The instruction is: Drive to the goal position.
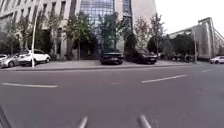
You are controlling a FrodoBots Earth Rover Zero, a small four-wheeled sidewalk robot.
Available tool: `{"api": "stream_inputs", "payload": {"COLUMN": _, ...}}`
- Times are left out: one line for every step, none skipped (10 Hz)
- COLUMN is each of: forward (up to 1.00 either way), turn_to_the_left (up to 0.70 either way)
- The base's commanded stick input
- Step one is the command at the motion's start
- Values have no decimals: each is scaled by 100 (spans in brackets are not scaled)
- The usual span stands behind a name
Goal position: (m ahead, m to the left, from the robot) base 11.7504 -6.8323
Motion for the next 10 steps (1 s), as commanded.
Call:
{"api": "stream_inputs", "payload": {"forward": 70, "turn_to_the_left": -14}}
{"api": "stream_inputs", "payload": {"forward": 70, "turn_to_the_left": -14}}
{"api": "stream_inputs", "payload": {"forward": 70, "turn_to_the_left": -14}}
{"api": "stream_inputs", "payload": {"forward": 70, "turn_to_the_left": -14}}
{"api": "stream_inputs", "payload": {"forward": 70, "turn_to_the_left": -14}}
{"api": "stream_inputs", "payload": {"forward": 70, "turn_to_the_left": -14}}
{"api": "stream_inputs", "payload": {"forward": 70, "turn_to_the_left": -14}}
{"api": "stream_inputs", "payload": {"forward": 70, "turn_to_the_left": -2}}
{"api": "stream_inputs", "payload": {"forward": 70, "turn_to_the_left": 0}}
{"api": "stream_inputs", "payload": {"forward": 70, "turn_to_the_left": 0}}
